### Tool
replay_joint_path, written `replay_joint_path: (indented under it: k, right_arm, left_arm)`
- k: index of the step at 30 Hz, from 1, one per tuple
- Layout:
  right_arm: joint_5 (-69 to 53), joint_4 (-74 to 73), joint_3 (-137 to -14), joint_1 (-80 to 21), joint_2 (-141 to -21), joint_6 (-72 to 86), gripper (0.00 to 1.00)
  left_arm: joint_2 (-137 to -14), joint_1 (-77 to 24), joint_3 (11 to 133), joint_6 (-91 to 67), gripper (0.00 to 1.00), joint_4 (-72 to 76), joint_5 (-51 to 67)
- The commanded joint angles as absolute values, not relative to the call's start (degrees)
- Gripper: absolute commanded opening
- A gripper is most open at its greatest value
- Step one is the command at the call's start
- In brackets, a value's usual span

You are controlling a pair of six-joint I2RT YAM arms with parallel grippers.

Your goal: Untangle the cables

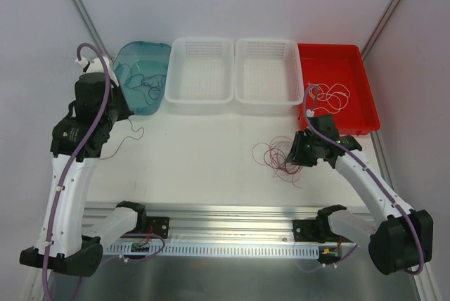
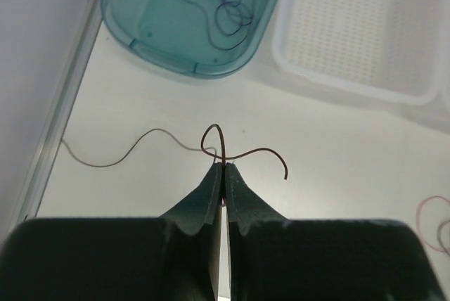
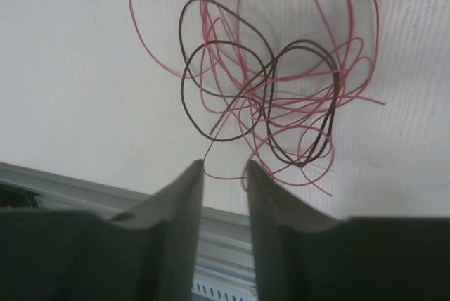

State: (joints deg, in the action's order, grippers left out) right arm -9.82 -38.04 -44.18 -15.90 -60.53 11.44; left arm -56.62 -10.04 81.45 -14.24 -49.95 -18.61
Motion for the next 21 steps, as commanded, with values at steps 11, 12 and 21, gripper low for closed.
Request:
replay_joint_path:
  k: [11,12,21]
  right_arm:
    - [-7.9,-34.7,-46.3,-19.8,-56.2,10.9,0.86]
    - [-7.8,-34.8,-46.1,-19.8,-55.7,10.9,0.87]
    - [-7.7,-35.7,-45.9,-19.8,-51.8,10.3,0.89]
  left_arm:
    - [-64.0,-9.8,109.9,-18.9,0.00,-47.5,2.6]
    - [-64.5,-9.8,111.3,-19.2,0.00,-47.5,3.1]
    - [-69.2,-9.8,118.3,-21.4,0.00,-40.9,5.4]
